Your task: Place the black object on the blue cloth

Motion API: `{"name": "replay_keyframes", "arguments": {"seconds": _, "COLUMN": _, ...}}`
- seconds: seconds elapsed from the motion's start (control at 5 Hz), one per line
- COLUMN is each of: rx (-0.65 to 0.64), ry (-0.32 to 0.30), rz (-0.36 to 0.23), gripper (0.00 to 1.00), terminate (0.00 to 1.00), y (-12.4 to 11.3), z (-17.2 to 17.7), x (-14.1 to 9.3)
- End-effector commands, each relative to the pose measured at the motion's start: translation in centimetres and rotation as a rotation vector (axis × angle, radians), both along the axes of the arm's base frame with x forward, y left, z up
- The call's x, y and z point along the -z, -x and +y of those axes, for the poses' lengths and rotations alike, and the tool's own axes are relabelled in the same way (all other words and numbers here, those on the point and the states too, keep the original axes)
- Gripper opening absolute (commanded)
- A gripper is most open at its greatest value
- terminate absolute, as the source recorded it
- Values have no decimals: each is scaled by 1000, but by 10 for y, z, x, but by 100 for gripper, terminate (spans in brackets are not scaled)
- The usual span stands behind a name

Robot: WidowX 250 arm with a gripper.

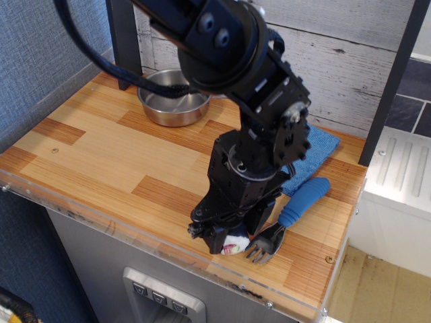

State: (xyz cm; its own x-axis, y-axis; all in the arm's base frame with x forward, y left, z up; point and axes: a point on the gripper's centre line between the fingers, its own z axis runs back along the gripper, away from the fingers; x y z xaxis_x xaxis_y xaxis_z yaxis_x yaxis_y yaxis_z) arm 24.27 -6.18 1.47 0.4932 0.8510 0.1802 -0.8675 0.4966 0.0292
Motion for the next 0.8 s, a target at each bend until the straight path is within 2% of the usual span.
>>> {"name": "replay_keyframes", "arguments": {"seconds": 0.0, "rx": -14, "ry": 14, "rz": -46, "gripper": 0, "terminate": 0, "y": 2, "z": 4, "x": -20}}
{"name": "replay_keyframes", "arguments": {"seconds": 0.2, "rx": -47, "ry": 17, "rz": -90, "gripper": 0, "terminate": 0, "y": 0, "z": 13, "x": -40}}
{"name": "replay_keyframes", "arguments": {"seconds": 0.6, "rx": -60, "ry": 52, "rz": -156, "gripper": 0, "terminate": 0, "y": -31, "z": 20, "x": -65}}
